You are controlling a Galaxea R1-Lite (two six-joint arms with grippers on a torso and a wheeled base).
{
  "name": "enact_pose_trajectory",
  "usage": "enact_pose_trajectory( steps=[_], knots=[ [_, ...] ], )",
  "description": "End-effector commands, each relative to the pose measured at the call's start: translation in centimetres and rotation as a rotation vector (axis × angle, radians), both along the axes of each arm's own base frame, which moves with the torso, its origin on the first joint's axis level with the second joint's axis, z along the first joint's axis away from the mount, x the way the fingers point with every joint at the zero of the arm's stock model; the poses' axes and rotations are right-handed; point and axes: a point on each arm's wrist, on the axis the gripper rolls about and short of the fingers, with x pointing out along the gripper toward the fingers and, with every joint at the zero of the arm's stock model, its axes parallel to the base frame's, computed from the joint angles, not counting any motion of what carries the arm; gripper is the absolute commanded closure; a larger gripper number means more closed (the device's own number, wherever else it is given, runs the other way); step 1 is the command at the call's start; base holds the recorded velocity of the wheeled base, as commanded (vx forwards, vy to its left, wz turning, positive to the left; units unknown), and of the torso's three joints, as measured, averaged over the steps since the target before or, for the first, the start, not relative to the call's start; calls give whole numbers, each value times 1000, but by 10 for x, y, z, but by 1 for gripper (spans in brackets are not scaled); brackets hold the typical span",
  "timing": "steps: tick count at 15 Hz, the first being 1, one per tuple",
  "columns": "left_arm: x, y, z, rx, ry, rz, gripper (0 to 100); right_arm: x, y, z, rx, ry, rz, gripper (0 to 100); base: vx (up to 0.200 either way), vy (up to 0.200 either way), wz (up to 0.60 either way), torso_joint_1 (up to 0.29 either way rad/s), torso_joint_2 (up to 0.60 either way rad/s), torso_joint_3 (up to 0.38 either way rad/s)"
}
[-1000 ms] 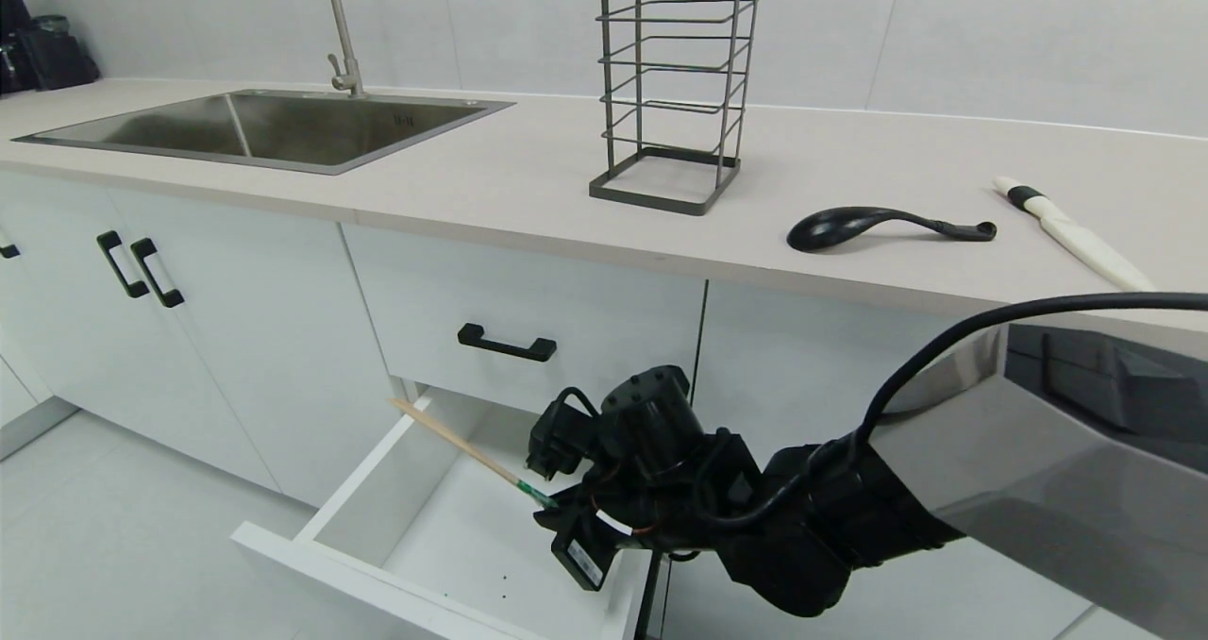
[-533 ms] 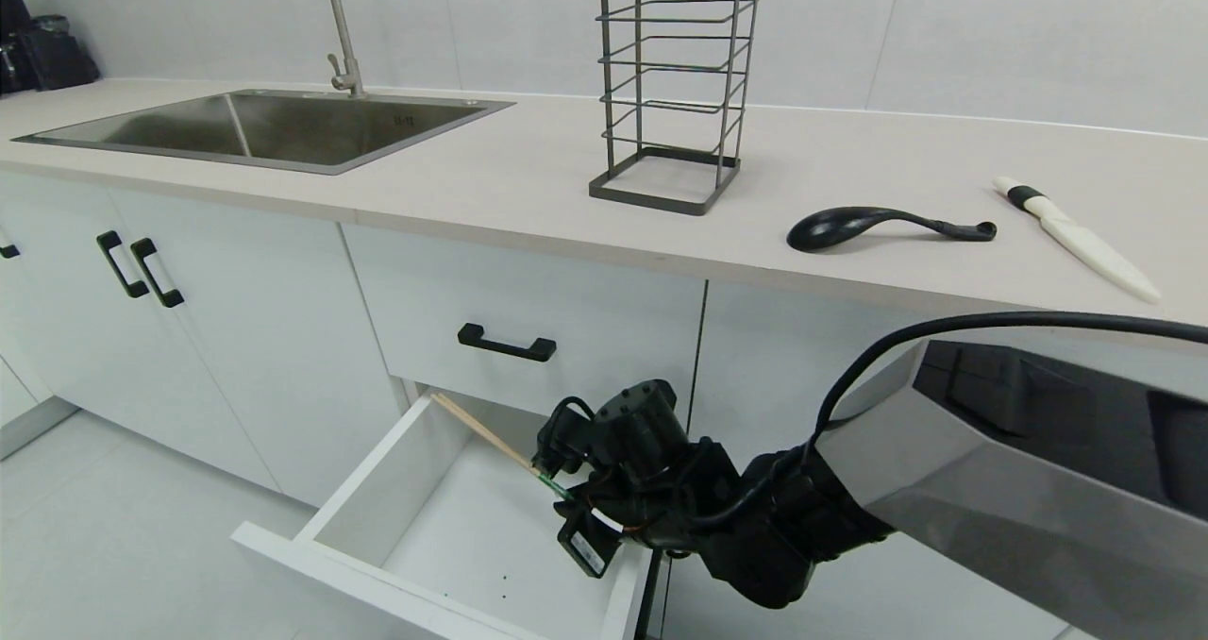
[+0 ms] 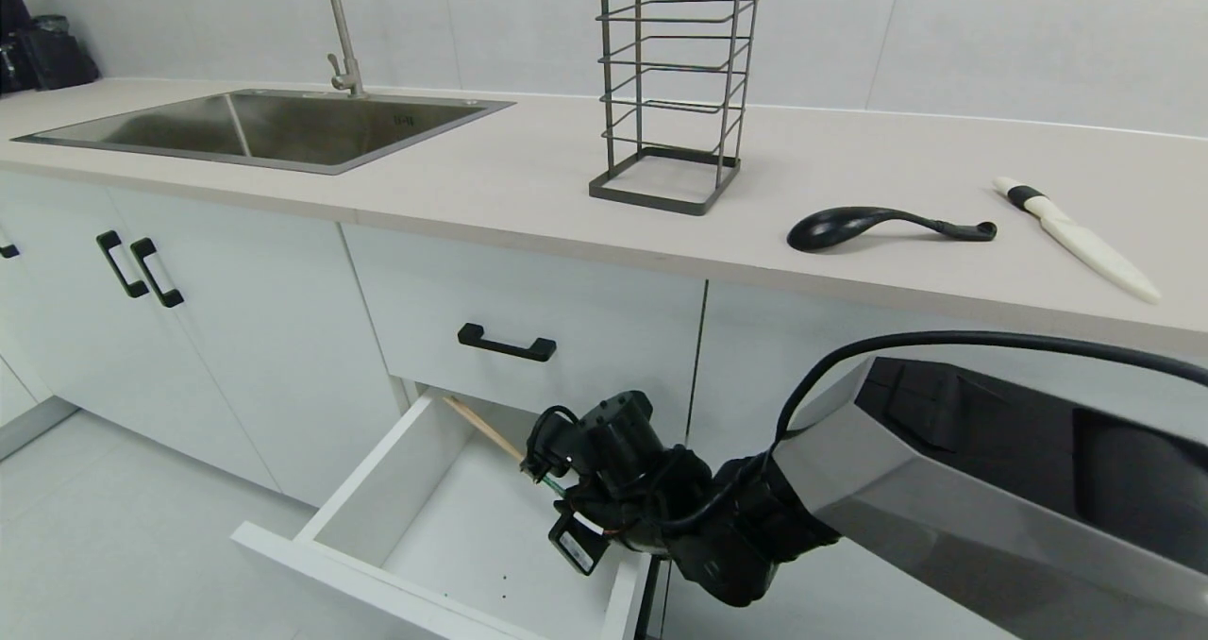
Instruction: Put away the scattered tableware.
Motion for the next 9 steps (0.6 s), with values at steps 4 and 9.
enact_pose_trajectory(
  steps=[4, 9],
  knots=[
    [0, 0, 0, 0, 1, 0, 0, -4, 10, -14, -30, -7, 5, 100, 0, 0, 0, 0, 0, 0],
    [0, 0, 0, 0, 1, 0, 0, -10, 20, -21, -43, -18, 32, 100, 0, 0, 0, 0, 0, 0]
  ],
)
